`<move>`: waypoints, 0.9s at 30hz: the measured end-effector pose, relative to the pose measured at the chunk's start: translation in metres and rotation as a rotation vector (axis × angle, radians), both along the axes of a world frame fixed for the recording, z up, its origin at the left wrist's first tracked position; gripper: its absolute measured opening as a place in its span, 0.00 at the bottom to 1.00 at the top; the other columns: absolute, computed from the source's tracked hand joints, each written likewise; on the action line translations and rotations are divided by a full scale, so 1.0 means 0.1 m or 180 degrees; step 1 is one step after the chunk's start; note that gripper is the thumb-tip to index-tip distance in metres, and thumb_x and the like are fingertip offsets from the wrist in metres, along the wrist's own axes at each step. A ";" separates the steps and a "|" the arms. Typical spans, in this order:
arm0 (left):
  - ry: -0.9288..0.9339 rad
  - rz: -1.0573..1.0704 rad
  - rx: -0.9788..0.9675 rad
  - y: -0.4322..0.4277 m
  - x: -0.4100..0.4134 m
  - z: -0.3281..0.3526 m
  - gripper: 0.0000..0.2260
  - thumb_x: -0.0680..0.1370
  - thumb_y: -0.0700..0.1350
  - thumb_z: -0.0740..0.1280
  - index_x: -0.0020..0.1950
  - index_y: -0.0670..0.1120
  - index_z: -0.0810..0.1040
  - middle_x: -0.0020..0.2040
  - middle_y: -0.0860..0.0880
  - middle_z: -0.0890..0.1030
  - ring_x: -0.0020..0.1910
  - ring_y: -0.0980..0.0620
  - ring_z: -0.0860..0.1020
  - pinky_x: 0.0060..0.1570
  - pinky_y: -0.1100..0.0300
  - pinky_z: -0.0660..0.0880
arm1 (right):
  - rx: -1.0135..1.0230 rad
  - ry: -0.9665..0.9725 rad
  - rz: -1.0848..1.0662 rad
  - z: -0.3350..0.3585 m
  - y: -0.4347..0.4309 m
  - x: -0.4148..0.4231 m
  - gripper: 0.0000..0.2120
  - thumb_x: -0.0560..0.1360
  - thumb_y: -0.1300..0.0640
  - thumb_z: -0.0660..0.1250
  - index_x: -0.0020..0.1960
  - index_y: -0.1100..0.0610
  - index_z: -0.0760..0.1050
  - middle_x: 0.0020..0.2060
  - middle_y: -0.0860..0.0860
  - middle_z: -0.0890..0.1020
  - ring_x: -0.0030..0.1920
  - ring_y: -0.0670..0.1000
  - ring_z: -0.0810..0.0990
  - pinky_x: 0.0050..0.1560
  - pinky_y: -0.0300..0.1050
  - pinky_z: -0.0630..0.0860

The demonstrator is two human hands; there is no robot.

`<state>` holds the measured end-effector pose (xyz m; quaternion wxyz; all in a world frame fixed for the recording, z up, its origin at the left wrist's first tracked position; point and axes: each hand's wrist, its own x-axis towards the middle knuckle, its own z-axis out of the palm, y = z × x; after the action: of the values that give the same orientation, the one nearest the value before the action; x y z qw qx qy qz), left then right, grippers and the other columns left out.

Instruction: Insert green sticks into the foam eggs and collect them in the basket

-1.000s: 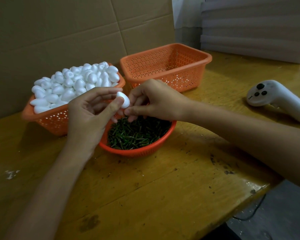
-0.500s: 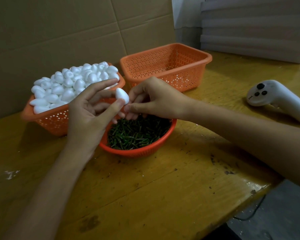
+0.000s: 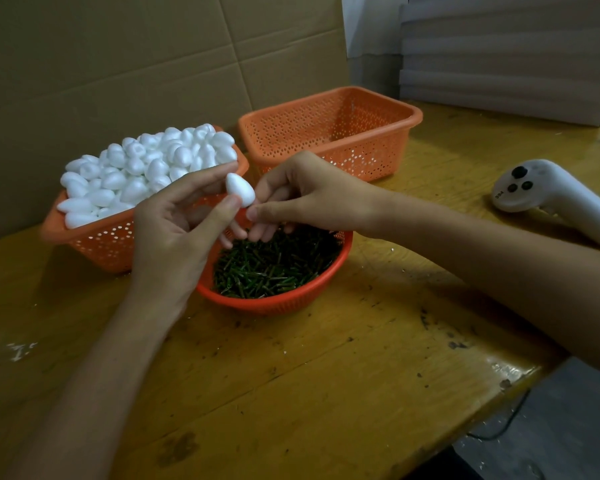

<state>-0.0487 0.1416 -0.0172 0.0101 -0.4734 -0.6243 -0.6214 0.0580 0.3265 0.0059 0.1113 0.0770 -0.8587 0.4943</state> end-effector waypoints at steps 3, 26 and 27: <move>-0.0059 0.0020 0.0032 0.00 0.00 0.00 0.12 0.81 0.40 0.73 0.64 0.48 0.83 0.53 0.49 0.88 0.35 0.49 0.84 0.34 0.60 0.80 | -0.0071 -0.0052 0.0055 0.02 0.00 0.01 0.09 0.82 0.62 0.68 0.54 0.69 0.81 0.45 0.58 0.88 0.50 0.60 0.88 0.48 0.49 0.78; -0.0079 0.0039 0.0124 0.01 0.03 0.02 0.14 0.81 0.41 0.74 0.66 0.48 0.78 0.54 0.47 0.87 0.37 0.48 0.85 0.34 0.59 0.80 | -0.0079 0.0082 0.0213 0.00 0.03 -0.01 0.09 0.81 0.62 0.69 0.55 0.69 0.82 0.45 0.59 0.88 0.47 0.61 0.88 0.41 0.43 0.78; -0.0047 0.0036 0.0129 0.01 0.04 0.02 0.13 0.80 0.42 0.74 0.64 0.49 0.79 0.54 0.48 0.87 0.37 0.48 0.86 0.34 0.59 0.80 | -0.0089 0.0123 0.0161 0.00 0.02 0.00 0.09 0.81 0.62 0.70 0.54 0.69 0.82 0.45 0.59 0.88 0.46 0.61 0.88 0.41 0.42 0.78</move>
<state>-0.0450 0.1421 -0.0147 0.0186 -0.4649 -0.6143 -0.6373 0.0576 0.3289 0.0060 0.1164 0.1066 -0.8472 0.5073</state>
